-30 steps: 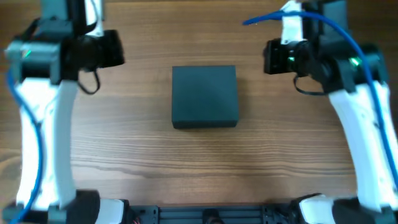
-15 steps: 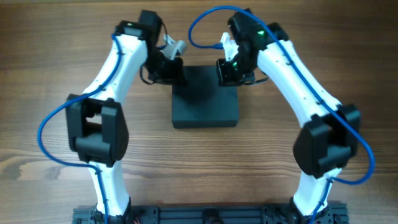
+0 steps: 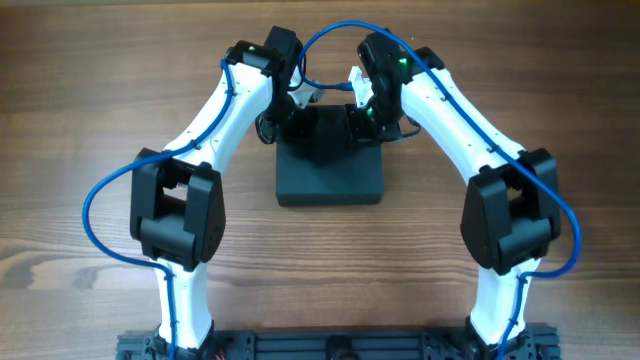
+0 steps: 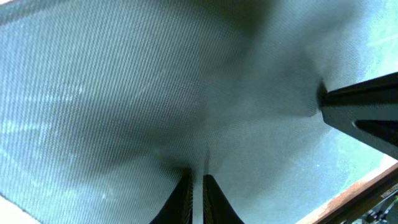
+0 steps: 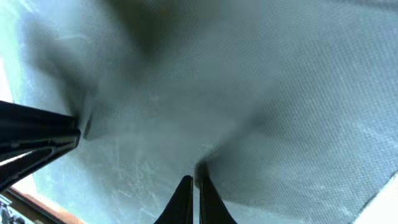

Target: Pack container

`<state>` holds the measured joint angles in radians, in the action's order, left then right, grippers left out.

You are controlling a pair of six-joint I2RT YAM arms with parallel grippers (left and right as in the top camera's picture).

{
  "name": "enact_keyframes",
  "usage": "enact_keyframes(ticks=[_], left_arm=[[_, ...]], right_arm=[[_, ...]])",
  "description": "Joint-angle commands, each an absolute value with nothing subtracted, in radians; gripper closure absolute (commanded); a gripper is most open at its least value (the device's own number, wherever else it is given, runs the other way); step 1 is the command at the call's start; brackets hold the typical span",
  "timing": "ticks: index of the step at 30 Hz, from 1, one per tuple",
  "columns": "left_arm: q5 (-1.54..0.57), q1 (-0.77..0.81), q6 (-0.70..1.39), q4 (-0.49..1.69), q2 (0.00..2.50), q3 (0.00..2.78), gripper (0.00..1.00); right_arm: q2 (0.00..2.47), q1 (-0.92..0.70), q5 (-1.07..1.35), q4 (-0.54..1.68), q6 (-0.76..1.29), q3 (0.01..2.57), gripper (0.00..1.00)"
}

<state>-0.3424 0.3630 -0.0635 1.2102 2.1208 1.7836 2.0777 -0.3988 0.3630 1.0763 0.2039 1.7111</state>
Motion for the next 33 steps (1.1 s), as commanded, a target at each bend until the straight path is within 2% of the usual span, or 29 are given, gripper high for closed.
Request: enact_keyframes(ticks=[1,2,6,12,15,18,20,23,26,30,33], left_arm=[[-0.293,0.331,-0.039,1.243,2.040,1.808,0.92],[-0.293,0.318,-0.037,1.251,2.004,1.824,0.91],[-0.195,0.248,-0.036,1.267,1.810,1.873,0.68],[-0.034,0.136,-0.036,1.268,1.523,1.873,0.67],[0.040,0.089,-0.036,1.272,1.394,1.873,0.65],[0.104,0.054,-0.037,1.277,1.296,1.873,0.50],[0.111,0.037,-0.037,1.284,1.244,1.873,0.22],[0.111,0.012,-0.036,1.337,1.165,1.873,0.23],[0.111,0.011,-0.028,1.429,1.097,1.872,0.39],[0.192,0.011,0.068,1.524,1.022,1.872,0.36],[0.172,0.011,0.069,1.519,0.959,1.841,0.34]], right_arm=[[1.895,-0.403,0.375,1.031,0.187,1.698,0.96],[1.847,-0.401,0.374,1.018,0.186,1.698,0.96],[1.564,-0.373,0.233,0.982,0.186,1.698,0.96],[1.251,-0.364,-0.070,0.991,0.176,1.698,0.96],[1.116,-0.364,-0.084,0.996,0.112,1.698,0.96],[1.013,-0.364,-0.099,1.033,0.104,1.698,0.96],[0.964,-0.364,-0.117,1.071,0.104,1.698,0.96],[0.861,-0.364,-0.117,1.156,0.101,1.698,0.96],[0.750,-0.364,-0.117,1.224,0.078,1.698,0.96],[0.612,-0.364,-0.125,1.334,0.079,1.698,0.95],[0.543,-0.364,-0.188,1.439,0.079,1.698,0.96]])
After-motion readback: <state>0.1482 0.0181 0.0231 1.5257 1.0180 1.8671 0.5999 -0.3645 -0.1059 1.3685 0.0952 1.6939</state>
